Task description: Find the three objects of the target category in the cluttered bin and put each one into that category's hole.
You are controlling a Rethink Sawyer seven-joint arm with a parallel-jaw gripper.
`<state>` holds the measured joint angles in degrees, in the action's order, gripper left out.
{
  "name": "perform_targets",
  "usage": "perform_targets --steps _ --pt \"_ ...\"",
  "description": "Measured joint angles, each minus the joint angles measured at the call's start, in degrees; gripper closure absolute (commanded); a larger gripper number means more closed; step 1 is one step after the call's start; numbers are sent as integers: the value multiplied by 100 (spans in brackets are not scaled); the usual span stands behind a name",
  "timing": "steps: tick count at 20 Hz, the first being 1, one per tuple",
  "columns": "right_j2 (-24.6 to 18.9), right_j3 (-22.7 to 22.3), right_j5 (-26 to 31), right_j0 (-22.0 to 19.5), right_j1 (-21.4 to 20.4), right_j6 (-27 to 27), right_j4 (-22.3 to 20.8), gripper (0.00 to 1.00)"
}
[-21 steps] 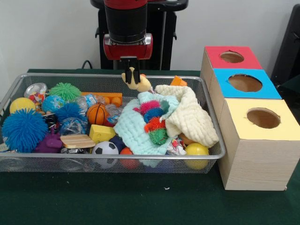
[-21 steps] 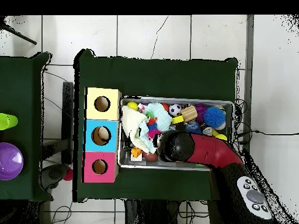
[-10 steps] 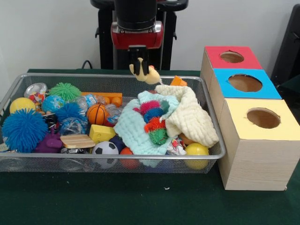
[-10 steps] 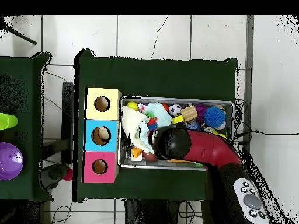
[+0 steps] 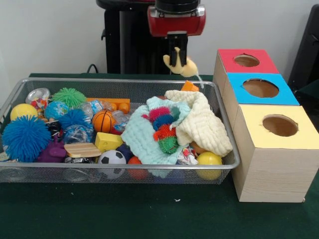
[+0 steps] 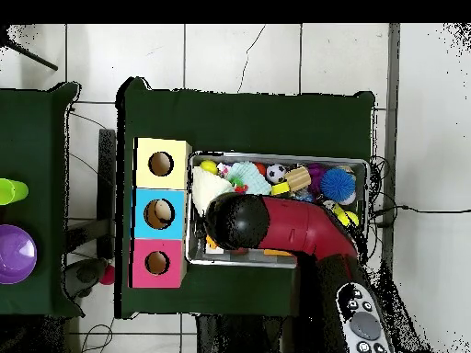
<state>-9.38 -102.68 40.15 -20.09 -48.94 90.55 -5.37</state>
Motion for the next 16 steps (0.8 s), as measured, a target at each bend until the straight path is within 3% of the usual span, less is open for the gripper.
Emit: perform_targets --steps 10,16 --pt "13 63 179 226 -200 0 524 100" --pt "99 70 179 273 -208 0 465 100"
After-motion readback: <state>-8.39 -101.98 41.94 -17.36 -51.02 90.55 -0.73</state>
